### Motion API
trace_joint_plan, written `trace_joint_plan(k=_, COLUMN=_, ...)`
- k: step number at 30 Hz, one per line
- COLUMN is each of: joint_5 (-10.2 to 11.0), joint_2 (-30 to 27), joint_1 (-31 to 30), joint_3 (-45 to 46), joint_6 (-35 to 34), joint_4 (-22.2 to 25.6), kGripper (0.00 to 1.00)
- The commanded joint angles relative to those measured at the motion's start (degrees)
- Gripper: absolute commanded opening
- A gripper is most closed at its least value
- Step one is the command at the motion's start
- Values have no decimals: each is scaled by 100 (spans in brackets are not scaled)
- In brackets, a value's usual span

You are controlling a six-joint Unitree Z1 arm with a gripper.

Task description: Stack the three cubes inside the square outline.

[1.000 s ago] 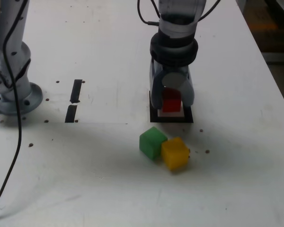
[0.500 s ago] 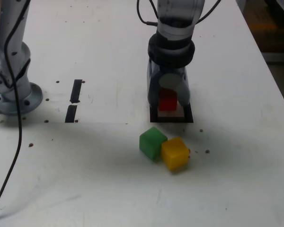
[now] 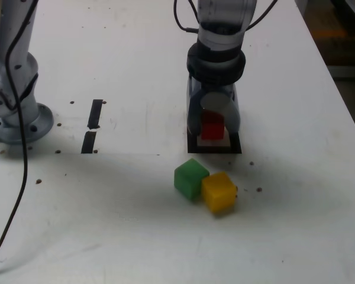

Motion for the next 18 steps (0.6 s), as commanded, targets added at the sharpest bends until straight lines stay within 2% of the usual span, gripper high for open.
trace_joint_plan(k=1, joint_5=-15, joint_2=2, joint_1=12, joint_3=-7, joint_6=6, joint_4=-4, kGripper=48)
trace_joint_plan(k=8, joint_5=-27, joint_2=13, joint_1=12, joint_3=8, joint_6=35, joint_4=-13, kGripper=65)
trace_joint_plan(k=18, joint_5=-15, joint_2=-20, joint_1=12, joint_3=21, joint_6=93, joint_4=-6, kGripper=78)
